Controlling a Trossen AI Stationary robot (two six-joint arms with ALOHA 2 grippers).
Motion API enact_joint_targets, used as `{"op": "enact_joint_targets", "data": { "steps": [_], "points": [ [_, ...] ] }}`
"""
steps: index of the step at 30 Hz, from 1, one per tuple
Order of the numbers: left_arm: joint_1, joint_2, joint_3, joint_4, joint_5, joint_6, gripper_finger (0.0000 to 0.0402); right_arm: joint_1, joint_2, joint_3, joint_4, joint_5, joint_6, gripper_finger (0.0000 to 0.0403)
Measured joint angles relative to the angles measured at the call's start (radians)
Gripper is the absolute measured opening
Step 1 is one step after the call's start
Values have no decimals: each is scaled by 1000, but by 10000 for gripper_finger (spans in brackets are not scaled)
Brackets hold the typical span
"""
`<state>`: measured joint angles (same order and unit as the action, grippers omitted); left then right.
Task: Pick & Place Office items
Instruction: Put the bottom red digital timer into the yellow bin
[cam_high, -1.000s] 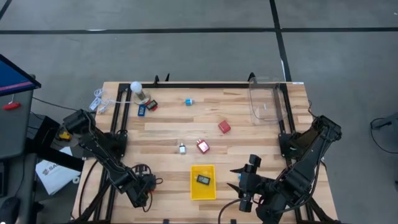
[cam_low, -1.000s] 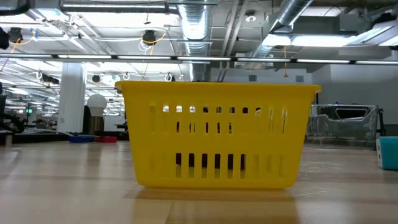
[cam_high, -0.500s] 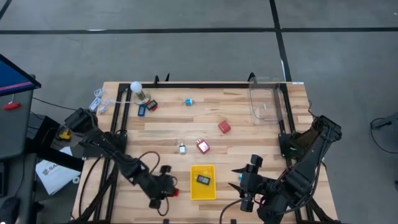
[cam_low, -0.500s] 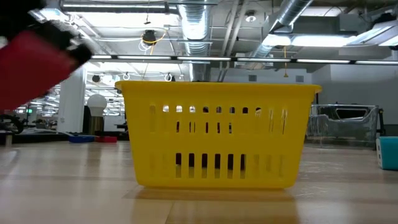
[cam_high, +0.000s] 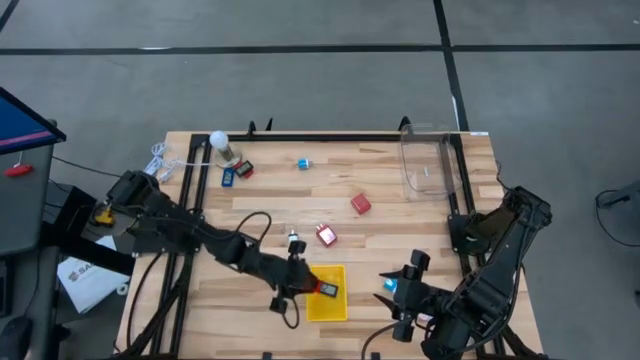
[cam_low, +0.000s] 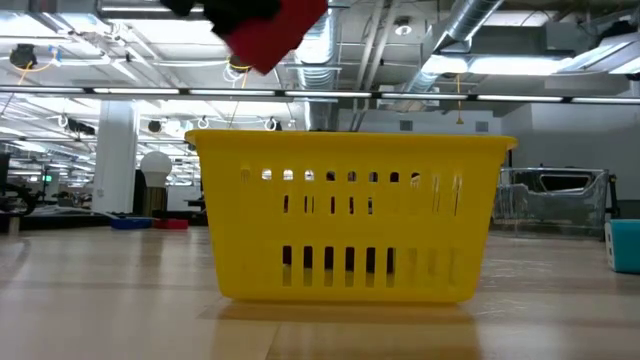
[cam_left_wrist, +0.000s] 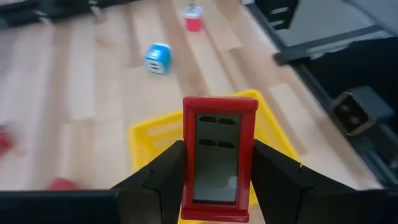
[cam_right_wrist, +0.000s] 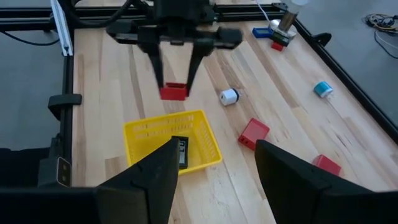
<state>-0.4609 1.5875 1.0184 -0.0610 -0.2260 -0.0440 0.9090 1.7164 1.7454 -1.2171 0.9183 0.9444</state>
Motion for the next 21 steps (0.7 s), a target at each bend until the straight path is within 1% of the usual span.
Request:
{"op": "enact_joint_targets", "data": {
  "steps": [3, 7, 10, 15, 18, 21],
  "points": [
    [14, 0, 37, -62, -14, 7, 153, 1, 0, 0, -30, 0, 24, 203],
    [22, 21, 39, -45, -11, -20, 153, 1, 0, 0, -64, 1, 49, 203],
    [22, 85, 49, -10, -5, -21, 153, 2, 0, 0, -74, 2, 51, 203],
    [22, 205, 155, -21, 16, 1, 153, 5, 0, 0, -88, 2, 59, 203],
    [24, 248, 200, -36, 25, 9, 154, 13, 0, 0, -89, 2, 65, 203],
    [32, 278, 218, -45, 45, -8, 153, 26, 0, 0, -95, 4, 72, 203]
  ]
}}
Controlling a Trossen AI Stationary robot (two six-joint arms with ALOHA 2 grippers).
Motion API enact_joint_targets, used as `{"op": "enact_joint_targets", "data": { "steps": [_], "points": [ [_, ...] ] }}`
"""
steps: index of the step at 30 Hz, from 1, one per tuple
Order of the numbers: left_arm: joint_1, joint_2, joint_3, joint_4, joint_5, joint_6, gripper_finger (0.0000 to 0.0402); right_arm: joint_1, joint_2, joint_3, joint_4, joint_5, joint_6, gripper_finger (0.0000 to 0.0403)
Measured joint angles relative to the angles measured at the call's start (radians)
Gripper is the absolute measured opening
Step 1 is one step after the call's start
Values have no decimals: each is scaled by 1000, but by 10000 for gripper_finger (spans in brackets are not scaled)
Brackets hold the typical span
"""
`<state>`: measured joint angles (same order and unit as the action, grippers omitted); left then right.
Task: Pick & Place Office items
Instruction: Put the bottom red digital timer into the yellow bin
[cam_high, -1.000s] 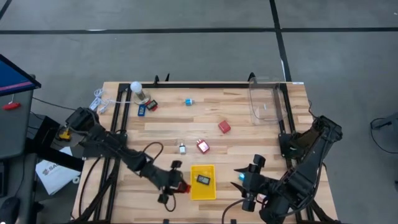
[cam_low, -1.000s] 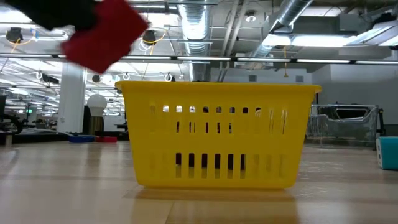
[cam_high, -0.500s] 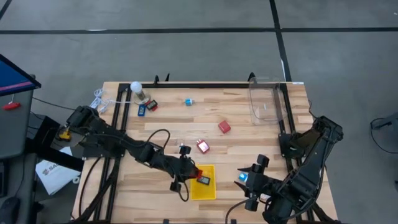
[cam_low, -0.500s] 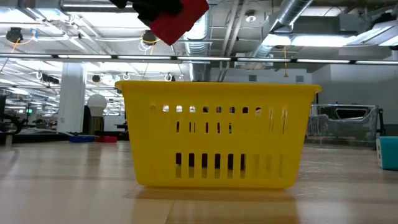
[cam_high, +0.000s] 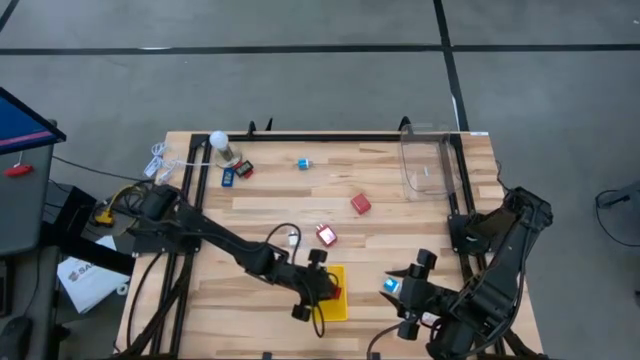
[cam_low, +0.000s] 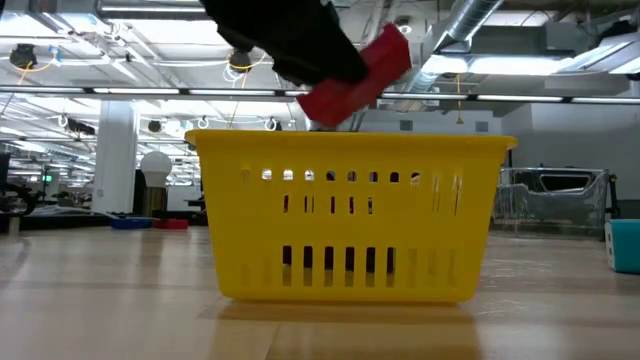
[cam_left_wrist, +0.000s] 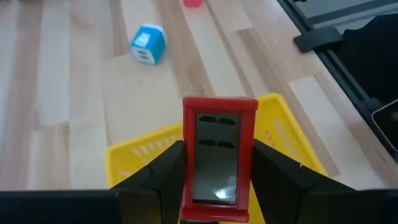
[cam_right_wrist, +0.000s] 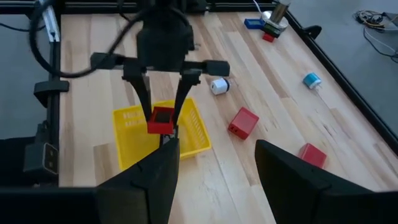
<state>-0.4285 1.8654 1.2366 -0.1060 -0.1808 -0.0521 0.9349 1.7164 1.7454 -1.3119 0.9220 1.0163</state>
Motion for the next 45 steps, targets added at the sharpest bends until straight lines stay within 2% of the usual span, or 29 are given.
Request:
{"op": "enact_joint_targets", "data": {
  "steps": [7, 18, 34, 45],
  "points": [
    [16, 17, 3, -34, 9, -42, 154, 30, 0, 0, -28, 22, 48, 203],
    [15, 25, 3, -29, 83, -96, 154, 47, 0, 0, -51, 32, 84, 203],
    [13, 88, 2, -3, 104, -121, 155, 48, 0, 0, -49, 31, 84, 203],
    [15, 89, 2, 2, 109, -126, 158, 48, 0, 0, -45, 31, 84, 203]
  ]
}}
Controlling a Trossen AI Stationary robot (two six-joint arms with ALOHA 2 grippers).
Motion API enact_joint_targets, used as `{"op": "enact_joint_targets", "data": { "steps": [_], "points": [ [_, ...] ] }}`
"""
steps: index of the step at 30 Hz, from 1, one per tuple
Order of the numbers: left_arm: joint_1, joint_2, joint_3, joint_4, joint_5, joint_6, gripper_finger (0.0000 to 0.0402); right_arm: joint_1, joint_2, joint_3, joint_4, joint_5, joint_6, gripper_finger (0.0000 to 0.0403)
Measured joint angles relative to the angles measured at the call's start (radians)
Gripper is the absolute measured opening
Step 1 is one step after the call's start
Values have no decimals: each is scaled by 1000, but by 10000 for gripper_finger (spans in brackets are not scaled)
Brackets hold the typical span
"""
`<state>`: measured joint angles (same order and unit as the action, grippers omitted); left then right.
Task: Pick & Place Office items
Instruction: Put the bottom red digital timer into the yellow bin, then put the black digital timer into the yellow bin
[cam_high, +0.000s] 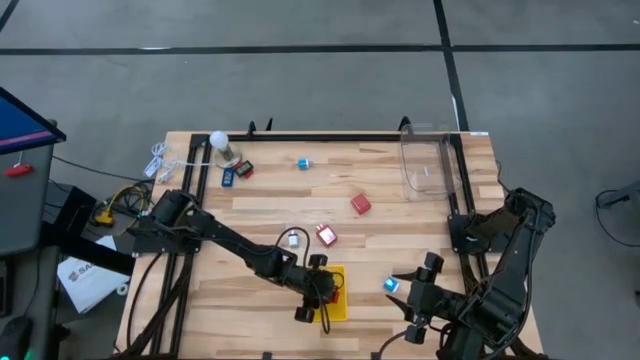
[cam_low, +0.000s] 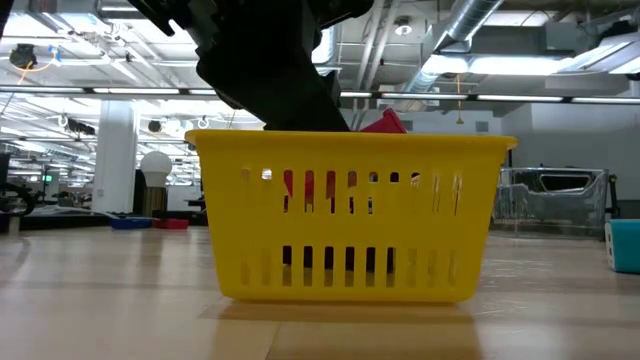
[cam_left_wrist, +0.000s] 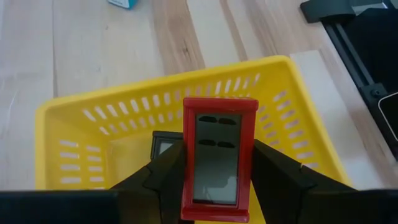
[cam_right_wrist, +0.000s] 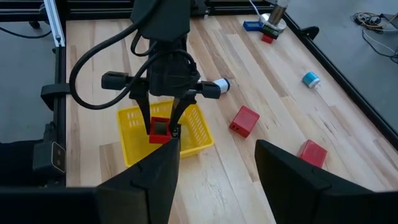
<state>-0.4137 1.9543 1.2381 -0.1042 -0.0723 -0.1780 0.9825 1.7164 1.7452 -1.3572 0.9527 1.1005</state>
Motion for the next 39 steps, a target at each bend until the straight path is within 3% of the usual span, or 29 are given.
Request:
{"op": "enact_joint_targets", "data": {
  "steps": [19, 25, 29, 34, 39],
  "points": [
    [2, -3, 0, 0, -3, 20, 204, 0, 0, 0, 0, -1, 0, 203],
    [11, -92, 0, -13, -63, 73, 213, 0, 0, 0, 2, -1, 0, 203],
    [11, -220, 0, -212, -169, 88, 214, 6, 0, 0, 3, 0, 7, 203],
    [11, -424, -48, -425, -323, -79, 214, 27, 0, 0, 0, 18, 26, 203],
    [15, -620, -181, -592, -390, -401, 214, 53, 0, 0, 0, 44, 46, 203]
  ]
}}
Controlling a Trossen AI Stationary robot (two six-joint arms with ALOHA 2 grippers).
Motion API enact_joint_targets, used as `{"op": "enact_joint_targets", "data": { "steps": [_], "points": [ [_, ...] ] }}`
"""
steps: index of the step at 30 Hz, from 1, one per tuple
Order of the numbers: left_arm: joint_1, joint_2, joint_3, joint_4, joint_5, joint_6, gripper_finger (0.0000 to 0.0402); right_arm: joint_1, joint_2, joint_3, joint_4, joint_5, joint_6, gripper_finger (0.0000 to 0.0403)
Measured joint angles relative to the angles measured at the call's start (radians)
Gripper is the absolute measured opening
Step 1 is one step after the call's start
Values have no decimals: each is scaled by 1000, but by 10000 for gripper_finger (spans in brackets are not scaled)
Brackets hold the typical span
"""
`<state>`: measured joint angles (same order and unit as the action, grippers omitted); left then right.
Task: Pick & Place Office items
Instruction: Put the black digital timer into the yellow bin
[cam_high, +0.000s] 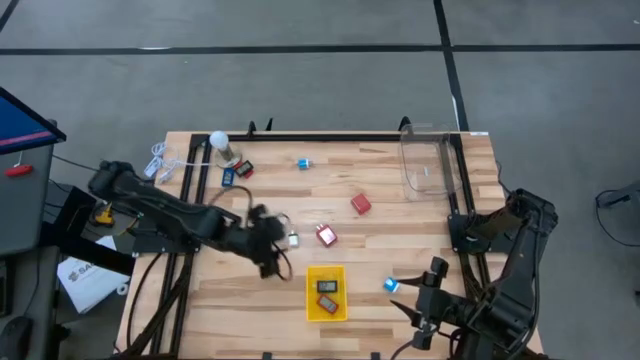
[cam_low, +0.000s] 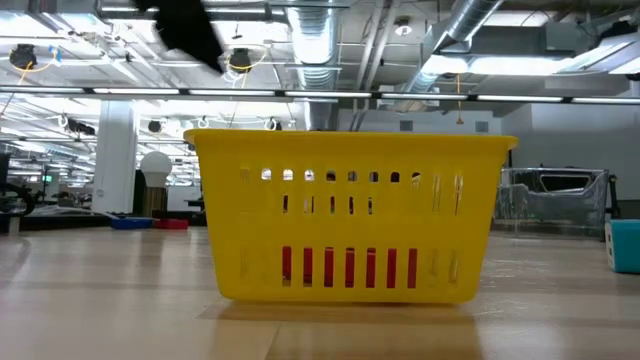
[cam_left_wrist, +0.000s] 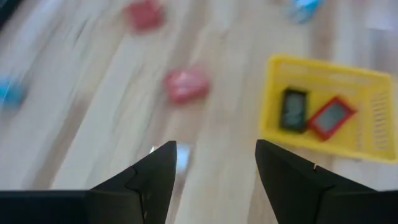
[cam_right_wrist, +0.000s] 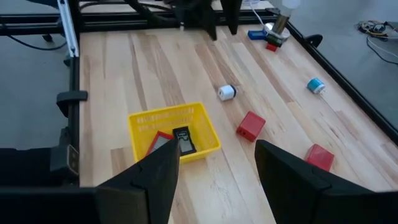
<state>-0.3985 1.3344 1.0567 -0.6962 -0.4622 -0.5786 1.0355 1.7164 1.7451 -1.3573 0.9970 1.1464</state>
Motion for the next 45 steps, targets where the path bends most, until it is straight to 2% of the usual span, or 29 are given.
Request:
{"op": "enact_joint_targets", "data": {
  "steps": [4, 6, 8, 12, 15, 17, 19, 26, 31, 34, 38, 41, 45],
  "points": [
    [0, -125, -180, -45, 31, -232, 214, 13, 0, 0, 0, 8, 6, 203],
    [4, -155, -279, 10, 47, -296, 214, 13, 0, 0, 0, 20, 6, 203],
    [29, -157, -365, 131, 71, -301, 214, 11, 0, 0, -1, 28, 3, 203],
    [137, -131, -446, 390, 87, -147, 214, -9, 0, 0, -4, 38, -24, 203],
    [250, -130, -430, 517, 77, 46, 214, -29, 0, 0, -3, 35, -45, 203],
    [334, -140, -394, 531, 76, 157, 214, -40, 0, 0, -4, 28, -55, 203],
    [430, -142, -334, 479, 100, 227, 214, -45, 0, 0, -9, 24, -58, 203],
    [726, -127, -171, 0, 306, 350, 221, -28, 0, 0, -11, 22, -57, 203],
    [842, -127, -161, -208, 321, 368, 249, -20, 0, 0, 5, 33, -57, 203],
    [865, -111, -162, -248, 304, 388, 266, -21, 0, 0, 7, 35, -54, 203],
    [873, -84, -161, -220, 265, 398, 284, -23, 0, 0, 8, 37, -54, 203],
    [879, -36, -158, -205, 198, 416, 292, -23, 0, 0, 8, 37, -54, 203],
    [904, 60, -141, -195, 190, 420, 294, -23, 0, 0, 7, 36, -55, 203]
  ]
}}
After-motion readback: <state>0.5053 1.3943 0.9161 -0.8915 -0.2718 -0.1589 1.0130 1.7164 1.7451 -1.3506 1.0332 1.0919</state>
